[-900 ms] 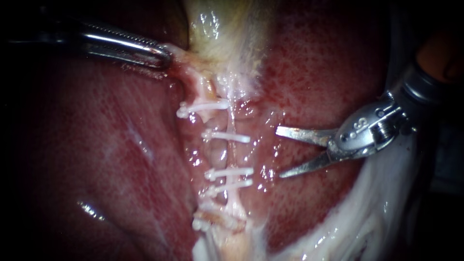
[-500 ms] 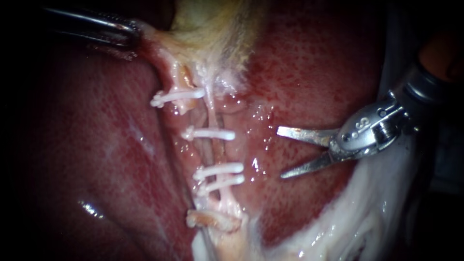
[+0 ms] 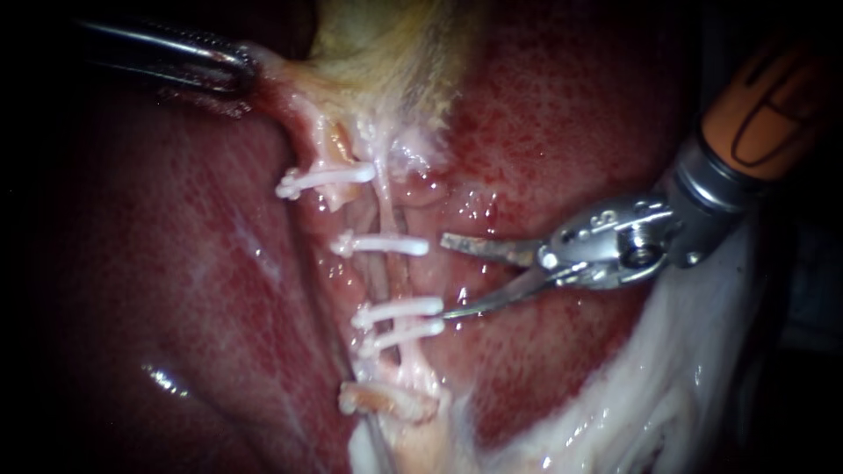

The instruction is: Go to the cutting position right tube

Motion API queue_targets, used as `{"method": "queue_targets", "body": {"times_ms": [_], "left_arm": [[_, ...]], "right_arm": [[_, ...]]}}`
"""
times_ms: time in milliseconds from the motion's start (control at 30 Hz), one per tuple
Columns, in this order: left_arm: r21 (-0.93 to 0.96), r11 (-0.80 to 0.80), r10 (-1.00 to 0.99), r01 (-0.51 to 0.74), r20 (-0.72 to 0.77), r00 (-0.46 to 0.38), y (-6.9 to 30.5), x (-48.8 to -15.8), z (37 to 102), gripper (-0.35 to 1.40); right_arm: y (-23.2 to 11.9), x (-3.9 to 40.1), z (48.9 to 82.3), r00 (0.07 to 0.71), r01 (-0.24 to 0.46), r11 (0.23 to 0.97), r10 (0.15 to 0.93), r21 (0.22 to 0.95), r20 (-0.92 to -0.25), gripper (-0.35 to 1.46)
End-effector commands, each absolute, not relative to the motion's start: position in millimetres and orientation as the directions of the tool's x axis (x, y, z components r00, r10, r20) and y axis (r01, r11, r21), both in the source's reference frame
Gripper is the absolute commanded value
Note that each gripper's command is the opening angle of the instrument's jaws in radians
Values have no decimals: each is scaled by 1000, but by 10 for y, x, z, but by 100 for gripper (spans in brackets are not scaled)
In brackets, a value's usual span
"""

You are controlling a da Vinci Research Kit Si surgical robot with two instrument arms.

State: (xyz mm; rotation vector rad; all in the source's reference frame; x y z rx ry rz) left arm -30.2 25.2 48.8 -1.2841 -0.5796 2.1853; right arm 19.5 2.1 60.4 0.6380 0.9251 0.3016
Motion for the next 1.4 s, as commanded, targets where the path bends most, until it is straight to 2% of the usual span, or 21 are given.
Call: {"method": "queue_targets", "body": {"times_ms": [33,267,433,667,833,1033,1133,1400], "left_arm": [[-602,-765,638,-229,-656,-404,252,-302,488,-35],[-602,-765,638,-229,-656,-404,252,-302,488,-35],[-602,-765,638,-229,-656,-404,251,-302,488,-35],[-602,-765,638,-230,-656,-404,251,-302,488,-35],[-602,-765,638,-230,-656,-404,251,-302,488,-35],[-602,-765,638,-230,-656,-404,251,-303,488,-35],[-602,-765,638,-230,-656,-404,251,-303,488,-35],[-602,-765,638,-230,-656,-404,251,-304,488,-35]], "right_arm": [[19,197,607,583,28,768,507,640,-635,135],[8,212,631,601,51,723,529,689,-599,133],[7,225,637,600,71,714,527,697,-602,131],[11,235,640,545,125,679,563,723,-622,128],[14,238,643,500,202,635,588,746,-636,121],[18,249,646,444,262,599,621,757,-646,118],[19,256,647,424,283,574,644,769,-637,116],[18,272,652,401,292,567,659,771,-636,111]]}}
